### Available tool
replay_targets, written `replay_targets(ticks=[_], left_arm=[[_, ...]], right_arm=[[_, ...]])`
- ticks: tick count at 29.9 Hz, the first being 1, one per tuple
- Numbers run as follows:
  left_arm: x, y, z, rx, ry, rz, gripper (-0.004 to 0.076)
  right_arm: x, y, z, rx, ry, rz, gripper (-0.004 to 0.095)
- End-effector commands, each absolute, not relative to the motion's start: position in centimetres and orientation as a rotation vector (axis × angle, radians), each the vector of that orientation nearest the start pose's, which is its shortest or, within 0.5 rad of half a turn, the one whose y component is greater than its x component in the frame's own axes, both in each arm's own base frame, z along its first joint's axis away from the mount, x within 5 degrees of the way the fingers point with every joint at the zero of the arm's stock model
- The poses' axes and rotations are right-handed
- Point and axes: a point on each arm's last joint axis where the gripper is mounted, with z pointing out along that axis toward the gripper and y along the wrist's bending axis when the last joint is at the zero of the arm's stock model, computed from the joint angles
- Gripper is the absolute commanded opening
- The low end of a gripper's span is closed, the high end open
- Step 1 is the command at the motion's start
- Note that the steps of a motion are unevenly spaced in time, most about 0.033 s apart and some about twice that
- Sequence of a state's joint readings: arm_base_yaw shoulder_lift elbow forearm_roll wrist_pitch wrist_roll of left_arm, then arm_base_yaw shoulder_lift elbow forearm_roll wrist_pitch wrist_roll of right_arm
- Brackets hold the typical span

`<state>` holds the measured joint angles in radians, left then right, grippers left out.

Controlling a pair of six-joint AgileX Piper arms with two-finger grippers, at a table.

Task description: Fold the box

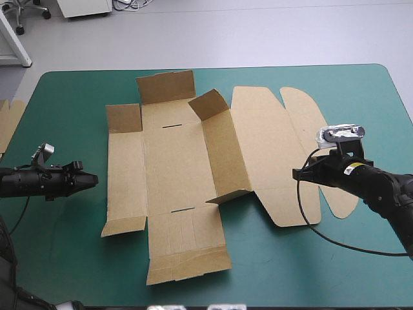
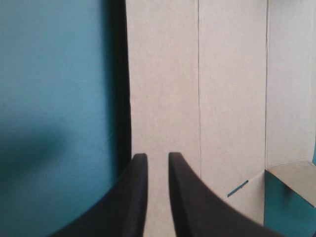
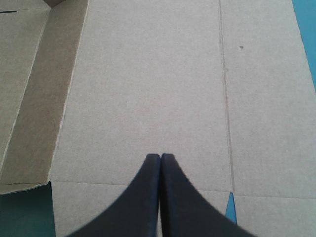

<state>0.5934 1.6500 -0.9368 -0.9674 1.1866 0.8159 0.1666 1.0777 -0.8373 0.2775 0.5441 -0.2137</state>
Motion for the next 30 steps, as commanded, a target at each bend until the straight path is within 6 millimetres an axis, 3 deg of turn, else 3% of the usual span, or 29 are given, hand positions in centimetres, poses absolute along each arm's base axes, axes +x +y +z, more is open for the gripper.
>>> replay_targets(ticks=[1, 4, 6, 15, 30], left_arm=[[26.9, 9.1, 23.3, -0.323, 2.464, -1.118, 0.0286], [26.9, 9.0, 23.1, -0.35, 2.458, -1.137, 0.0468], [26.6, 8.8, 22.7, -0.365, 2.466, -1.143, 0.0506], [26.5, 5.3, 21.2, -0.162, 2.549, -1.168, 0.0503], [26.3, 5.8, 20.0, -0.199, 2.616, -1.113, 0.0443]], right_arm=[[21.7, 4.8, 33.6, -0.221, 2.145, 0.254, -0.0019], [21.7, 4.8, 33.6, -0.221, 2.145, 0.254, -0.0019], [21.7, 4.8, 33.6, -0.221, 2.145, 0.254, -0.0019], [21.7, 4.8, 33.6, -0.221, 2.143, 0.252, -0.0019], [21.7, 4.8, 33.5, -0.223, 2.149, 0.253, -0.0019]])
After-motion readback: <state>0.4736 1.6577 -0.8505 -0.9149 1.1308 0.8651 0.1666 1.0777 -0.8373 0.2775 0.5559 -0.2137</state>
